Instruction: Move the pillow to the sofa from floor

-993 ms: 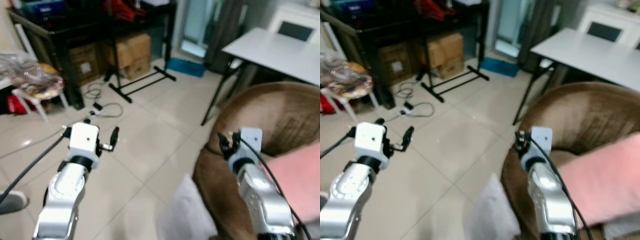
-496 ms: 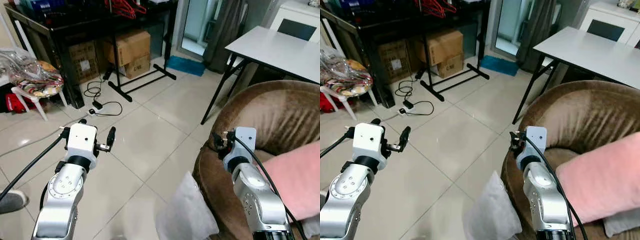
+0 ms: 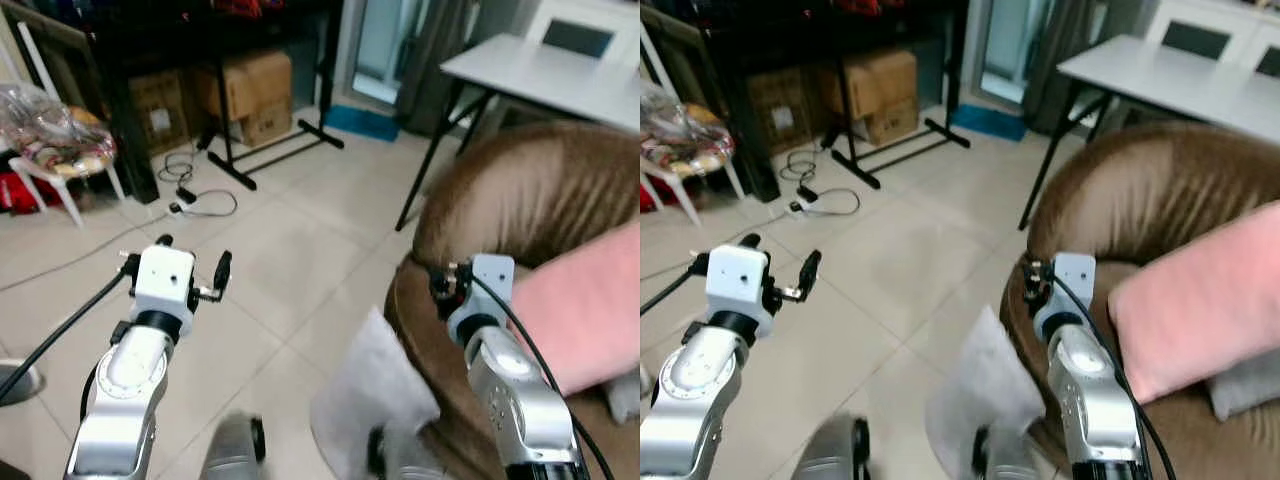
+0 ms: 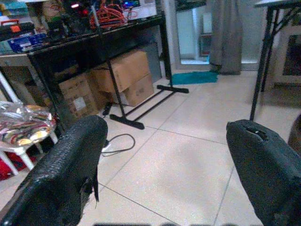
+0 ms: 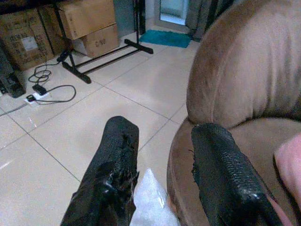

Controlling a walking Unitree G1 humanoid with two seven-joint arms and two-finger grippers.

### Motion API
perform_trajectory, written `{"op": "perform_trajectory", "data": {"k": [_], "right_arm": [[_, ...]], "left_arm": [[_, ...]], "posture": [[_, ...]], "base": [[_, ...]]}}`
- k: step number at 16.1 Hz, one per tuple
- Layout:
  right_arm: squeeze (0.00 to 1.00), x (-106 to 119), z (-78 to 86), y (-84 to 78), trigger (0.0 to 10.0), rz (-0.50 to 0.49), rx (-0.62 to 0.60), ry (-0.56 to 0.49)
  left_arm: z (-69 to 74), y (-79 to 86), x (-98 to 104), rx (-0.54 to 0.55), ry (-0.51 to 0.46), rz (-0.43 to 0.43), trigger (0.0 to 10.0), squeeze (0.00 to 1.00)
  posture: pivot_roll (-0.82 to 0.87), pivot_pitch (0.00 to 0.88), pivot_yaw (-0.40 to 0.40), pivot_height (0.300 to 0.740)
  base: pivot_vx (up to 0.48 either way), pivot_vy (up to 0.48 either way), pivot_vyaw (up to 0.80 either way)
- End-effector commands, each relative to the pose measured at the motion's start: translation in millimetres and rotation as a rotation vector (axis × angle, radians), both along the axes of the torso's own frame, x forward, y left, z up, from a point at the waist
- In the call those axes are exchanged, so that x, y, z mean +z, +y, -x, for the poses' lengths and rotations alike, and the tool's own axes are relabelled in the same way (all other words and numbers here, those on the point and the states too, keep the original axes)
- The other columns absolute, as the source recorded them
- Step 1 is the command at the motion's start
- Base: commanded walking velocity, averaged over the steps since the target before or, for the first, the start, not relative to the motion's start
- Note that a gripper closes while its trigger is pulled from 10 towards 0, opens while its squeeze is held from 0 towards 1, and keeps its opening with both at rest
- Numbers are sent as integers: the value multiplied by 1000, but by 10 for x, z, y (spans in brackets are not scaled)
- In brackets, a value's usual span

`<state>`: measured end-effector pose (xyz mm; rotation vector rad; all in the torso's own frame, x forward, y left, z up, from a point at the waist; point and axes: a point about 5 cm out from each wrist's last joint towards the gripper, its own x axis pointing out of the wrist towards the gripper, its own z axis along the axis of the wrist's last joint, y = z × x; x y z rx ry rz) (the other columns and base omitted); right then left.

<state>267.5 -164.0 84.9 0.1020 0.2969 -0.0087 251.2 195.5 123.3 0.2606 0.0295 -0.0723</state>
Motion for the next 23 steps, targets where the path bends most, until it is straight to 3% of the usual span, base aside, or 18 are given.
{"op": "perform_trajectory", "data": {"k": [1,3,11,16,23], "right_arm": [[0,-6,0,-23,10000,11,-5,6],[0,-2,-5,-21,10000,16,-4,3],[0,6,-41,35,10000,30,28,-8],[0,10,-61,63,10000,42,56,-18],[0,0,-73,66,10000,50,62,-22]], "left_arm": [[-8,-27,-9,-4,1,-3,10000,0],[-9,-21,-17,7,1,-1,10000,0],[0,5,-18,1,-8,31,10000,0],[4,29,-4,5,-12,33,10000,0],[5,34,0,0,-20,32,10000,0]], "posture": [[11,0,-54,576],[12,0,-58,556],[19,0,-63,556],[23,0,-66,556],[37,0,-76,556]], "base": [[0,0,0],[0,0,0],[0,0,0],[272,0,-441],[293,0,0]]}}
